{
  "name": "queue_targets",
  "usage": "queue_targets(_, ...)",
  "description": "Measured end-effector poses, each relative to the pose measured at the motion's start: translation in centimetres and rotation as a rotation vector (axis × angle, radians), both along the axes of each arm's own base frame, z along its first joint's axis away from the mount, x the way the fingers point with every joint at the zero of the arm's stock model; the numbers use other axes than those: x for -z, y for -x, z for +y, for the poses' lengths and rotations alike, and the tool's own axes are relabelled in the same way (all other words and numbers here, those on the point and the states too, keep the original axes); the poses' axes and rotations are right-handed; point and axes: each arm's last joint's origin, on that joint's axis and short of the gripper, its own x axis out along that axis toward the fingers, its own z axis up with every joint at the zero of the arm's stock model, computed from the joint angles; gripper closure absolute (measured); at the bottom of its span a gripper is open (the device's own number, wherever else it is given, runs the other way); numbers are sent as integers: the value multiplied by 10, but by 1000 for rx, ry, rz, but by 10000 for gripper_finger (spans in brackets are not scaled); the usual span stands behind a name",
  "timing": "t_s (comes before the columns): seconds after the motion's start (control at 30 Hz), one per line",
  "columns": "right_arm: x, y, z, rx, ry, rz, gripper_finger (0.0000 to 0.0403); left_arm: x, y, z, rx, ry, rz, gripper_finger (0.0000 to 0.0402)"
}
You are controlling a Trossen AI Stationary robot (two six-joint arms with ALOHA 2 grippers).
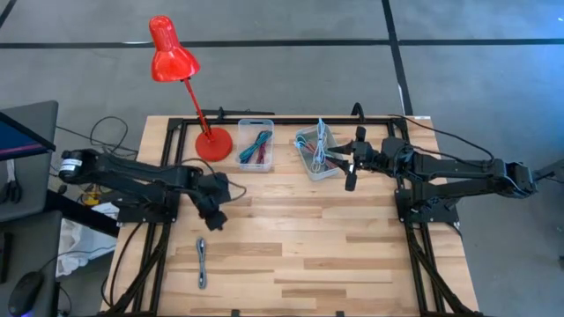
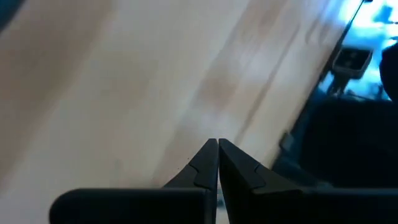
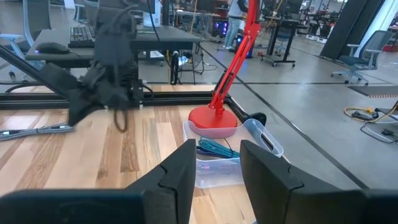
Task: Pick & Place USB Port
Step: Put the black patterned USB cable into the transparent bin
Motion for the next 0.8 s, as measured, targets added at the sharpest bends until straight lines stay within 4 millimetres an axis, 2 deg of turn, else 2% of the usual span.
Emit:
queue_targets(0.3,0,0,0,-1,0,0,285,22,-6,-26,-31,102,292,389)
queue_targets(0.47,0,0,0,-1,0,1,285,31,-6,-37,8,100,369,389)
queue_targets(0.8,3,0,0,-1,-6,30,285,33,-7,-33,-7,108,384,389)
